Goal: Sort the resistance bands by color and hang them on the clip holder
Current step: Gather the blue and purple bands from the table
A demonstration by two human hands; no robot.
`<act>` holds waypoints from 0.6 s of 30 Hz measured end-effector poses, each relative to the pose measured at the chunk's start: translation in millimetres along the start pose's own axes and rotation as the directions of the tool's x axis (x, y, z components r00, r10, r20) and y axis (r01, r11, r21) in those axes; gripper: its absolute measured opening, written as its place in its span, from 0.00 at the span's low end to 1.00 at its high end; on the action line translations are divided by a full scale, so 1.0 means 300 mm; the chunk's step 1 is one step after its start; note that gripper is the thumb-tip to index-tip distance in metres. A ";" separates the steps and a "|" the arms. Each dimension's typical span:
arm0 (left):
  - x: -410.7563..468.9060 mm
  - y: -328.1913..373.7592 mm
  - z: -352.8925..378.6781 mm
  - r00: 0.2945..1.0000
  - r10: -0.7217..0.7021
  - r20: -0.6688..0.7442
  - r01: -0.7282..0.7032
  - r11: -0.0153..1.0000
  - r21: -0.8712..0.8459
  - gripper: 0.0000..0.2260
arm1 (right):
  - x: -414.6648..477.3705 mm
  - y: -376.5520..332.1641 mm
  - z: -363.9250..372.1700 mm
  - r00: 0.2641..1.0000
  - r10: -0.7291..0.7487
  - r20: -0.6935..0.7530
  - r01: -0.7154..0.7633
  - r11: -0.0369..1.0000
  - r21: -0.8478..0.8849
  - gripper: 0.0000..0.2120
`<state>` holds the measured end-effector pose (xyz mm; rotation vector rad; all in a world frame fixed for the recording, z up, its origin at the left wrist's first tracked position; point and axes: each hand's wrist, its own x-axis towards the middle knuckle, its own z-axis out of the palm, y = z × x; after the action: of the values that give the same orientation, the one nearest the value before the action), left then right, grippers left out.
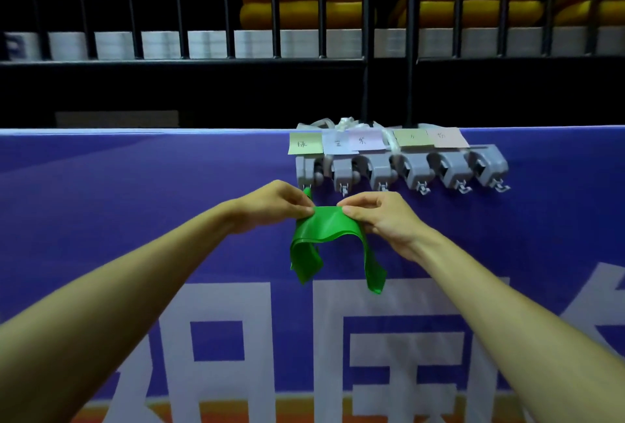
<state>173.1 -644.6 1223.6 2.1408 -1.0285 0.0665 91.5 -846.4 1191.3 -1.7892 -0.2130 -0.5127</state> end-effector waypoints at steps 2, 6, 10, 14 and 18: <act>0.032 -0.006 -0.028 0.999 0.003 -0.045 -0.005 0.999 -0.051 0.05 | 0.049 -0.018 0.011 1.000 -0.009 -0.023 0.010 1.000 0.007 0.05; 0.097 -0.023 -0.080 0.986 0.021 -0.165 -0.045 0.989 -0.140 0.04 | 0.155 -0.049 0.042 0.998 -0.015 -0.055 0.015 1.000 0.003 0.05; 0.177 -0.054 -0.119 0.975 -0.037 -0.221 -0.011 0.976 -0.216 0.05 | 0.261 -0.047 0.065 0.994 -0.020 -0.107 0.009 0.995 -0.095 0.04; 0.241 -0.100 -0.118 0.954 -0.131 -0.271 0.058 0.963 -0.264 0.05 | 0.345 -0.017 0.084 0.979 -0.020 -0.202 -0.041 0.955 -0.292 0.04; 0.273 -0.149 -0.084 0.934 -0.230 -0.272 0.130 0.931 -0.340 0.07 | 0.379 0.002 0.104 0.973 -0.078 -0.217 -0.053 0.839 -0.542 0.04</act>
<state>265.9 -664.0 1242.8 1.8475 -0.6077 0.1321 199.7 -830.7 1235.5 -2.2594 0.1005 -0.8502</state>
